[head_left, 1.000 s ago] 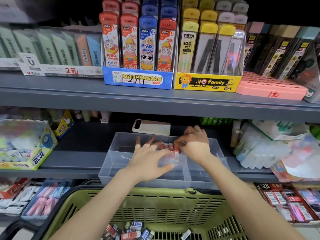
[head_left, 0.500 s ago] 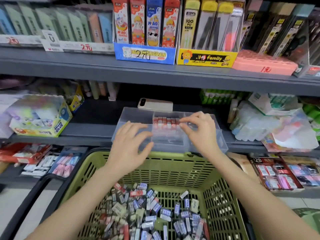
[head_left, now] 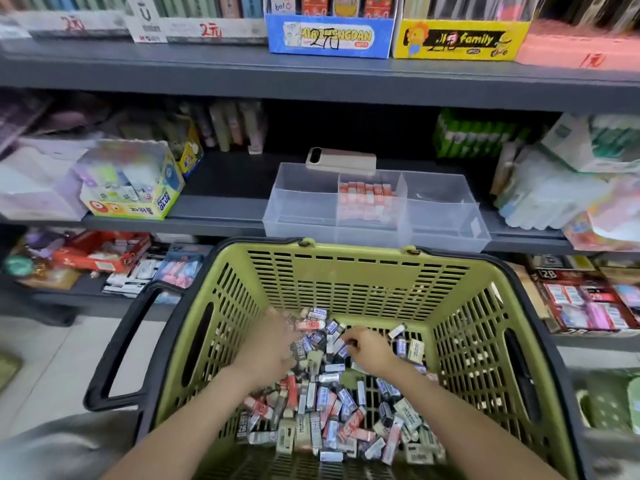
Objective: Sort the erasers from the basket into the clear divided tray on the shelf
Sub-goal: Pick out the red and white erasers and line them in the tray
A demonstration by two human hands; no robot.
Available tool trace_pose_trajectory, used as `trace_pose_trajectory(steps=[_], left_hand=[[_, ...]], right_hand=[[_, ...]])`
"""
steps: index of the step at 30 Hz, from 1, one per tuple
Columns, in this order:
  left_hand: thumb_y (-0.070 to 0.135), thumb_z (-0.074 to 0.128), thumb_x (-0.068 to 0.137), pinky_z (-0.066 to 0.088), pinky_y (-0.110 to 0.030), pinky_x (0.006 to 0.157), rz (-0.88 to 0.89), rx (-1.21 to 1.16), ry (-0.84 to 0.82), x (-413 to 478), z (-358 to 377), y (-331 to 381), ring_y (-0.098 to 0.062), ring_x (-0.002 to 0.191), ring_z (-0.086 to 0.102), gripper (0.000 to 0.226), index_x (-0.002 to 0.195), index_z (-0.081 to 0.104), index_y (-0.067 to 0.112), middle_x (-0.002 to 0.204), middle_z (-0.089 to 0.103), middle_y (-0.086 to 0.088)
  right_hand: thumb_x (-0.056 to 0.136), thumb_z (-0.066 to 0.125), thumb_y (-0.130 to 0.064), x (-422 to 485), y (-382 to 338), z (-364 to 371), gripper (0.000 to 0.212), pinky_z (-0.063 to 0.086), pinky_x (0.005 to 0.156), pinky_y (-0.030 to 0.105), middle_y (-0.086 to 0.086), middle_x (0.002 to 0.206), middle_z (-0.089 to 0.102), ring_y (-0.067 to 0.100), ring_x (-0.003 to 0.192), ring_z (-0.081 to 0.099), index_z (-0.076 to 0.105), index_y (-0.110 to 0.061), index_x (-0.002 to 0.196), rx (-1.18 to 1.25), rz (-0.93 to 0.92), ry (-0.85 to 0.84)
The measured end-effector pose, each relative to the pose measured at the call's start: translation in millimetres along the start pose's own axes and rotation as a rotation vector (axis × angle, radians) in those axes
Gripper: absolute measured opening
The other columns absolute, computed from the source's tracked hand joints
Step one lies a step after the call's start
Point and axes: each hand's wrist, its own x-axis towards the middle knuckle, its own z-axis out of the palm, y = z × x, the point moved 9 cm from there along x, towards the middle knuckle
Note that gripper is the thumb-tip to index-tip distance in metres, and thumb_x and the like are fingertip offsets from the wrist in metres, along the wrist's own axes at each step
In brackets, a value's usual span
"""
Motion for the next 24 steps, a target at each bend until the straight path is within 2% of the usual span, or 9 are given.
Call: trace_pose_trajectory(steps=[2,4,6,9,13,16,19,22,24], left_hand=[[0.044,0.054,0.091,0.018,-0.044,0.117,-0.021,0.103,-0.103,2.8,13.4,-0.4,-0.029,0.144,0.016,0.068,0.149,0.020,0.032,0.157,0.019,-0.003],[0.043,0.058,0.088,0.022,-0.046,0.115,-0.025,0.188,-0.121,4.3,16.8,1.1,-0.029,0.142,0.018,0.075,0.149,0.017,0.030,0.155,0.022,-0.003],[0.038,0.063,0.086,0.025,-0.044,0.114,-0.010,0.158,-0.104,5.6,18.0,4.1,-0.025,0.137,0.022,0.076,0.149,0.021,0.029,0.149,0.030,-0.001],[0.032,0.066,0.084,0.023,-0.040,0.116,0.008,0.026,-0.135,5.2,17.7,3.7,-0.022,0.133,0.024,0.072,0.146,0.030,0.030,0.144,0.035,0.004],[0.043,0.059,0.088,0.019,-0.041,0.117,-0.025,-0.067,-0.176,2.4,4.1,7.0,-0.024,0.139,0.026,0.057,0.140,0.042,0.030,0.148,0.037,0.003],[0.057,0.050,0.087,0.032,-0.041,0.109,-0.071,-0.481,-0.190,-8.2,-9.6,25.6,-0.022,0.134,0.039,0.063,0.141,0.041,0.026,0.145,0.042,0.003],[0.060,0.045,0.081,0.039,-0.039,0.104,-0.088,-1.147,-0.188,-26.1,-19.1,53.2,-0.014,0.126,0.045,0.063,0.137,0.042,0.032,0.132,0.051,0.008],[0.045,0.051,0.086,0.041,-0.034,0.100,-0.185,-1.379,-0.006,-35.4,-32.1,48.8,-0.011,0.118,0.051,0.047,0.129,0.054,0.026,0.127,0.058,0.005],[0.028,0.053,0.092,0.042,-0.030,0.096,-0.211,-1.327,0.073,-40.5,-39.5,38.9,-0.006,0.108,0.056,0.028,0.117,0.062,0.020,0.123,0.062,0.001]], right_hand=[[0.091,0.053,-0.011,7.5,-0.9,12.8,0.030,0.045,0.091,0.030,0.007,0.124,0.055,0.024,0.110,0.054,0.055,-0.009,0.121,-0.003,-0.020,-0.022],[0.086,0.062,-0.021,12.1,-2.5,17.2,0.035,0.044,0.087,0.030,0.007,0.117,0.054,0.024,0.107,0.053,0.053,-0.011,0.119,-0.038,-0.038,-0.024],[0.082,0.067,-0.029,13.8,1.2,21.1,0.044,0.042,0.082,0.029,0.006,0.115,0.055,0.022,0.103,0.053,0.054,-0.012,0.121,-0.041,-0.022,-0.067],[0.081,0.069,-0.029,8.4,9.6,25.8,0.034,0.041,0.072,0.028,0.006,0.108,0.056,0.019,0.090,0.052,0.064,-0.009,0.108,-0.048,0.002,-0.154],[0.080,0.071,-0.031,-10.5,18.7,8.5,0.028,0.047,0.075,0.029,0.001,0.098,0.065,0.016,0.084,0.056,0.069,-0.011,0.099,-0.065,0.045,-0.132],[0.078,0.074,-0.020,-28.4,-4.4,-10.9,0.014,0.054,0.076,0.034,0.002,0.082,0.070,0.012,0.071,0.058,0.072,-0.014,0.091,0.396,0.023,-0.109],[0.078,0.073,-0.022,-47.6,-54.7,-17.6,0.007,0.047,0.058,0.014,-0.008,0.068,0.067,0.005,0.061,0.056,0.073,-0.028,0.079,0.783,-0.092,-0.196],[0.078,0.074,-0.025,-58.2,-72.8,-7.3,0.009,0.047,0.061,0.012,-0.008,0.080,0.072,0.003,0.067,0.061,0.073,-0.033,0.083,0.740,-0.123,-0.273],[0.078,0.074,-0.027,-61.2,-54.5,6.6,0.022,0.051,0.071,0.019,0.001,0.096,0.072,0.009,0.079,0.064,0.071,-0.019,0.097,0.374,-0.111,-0.295]])
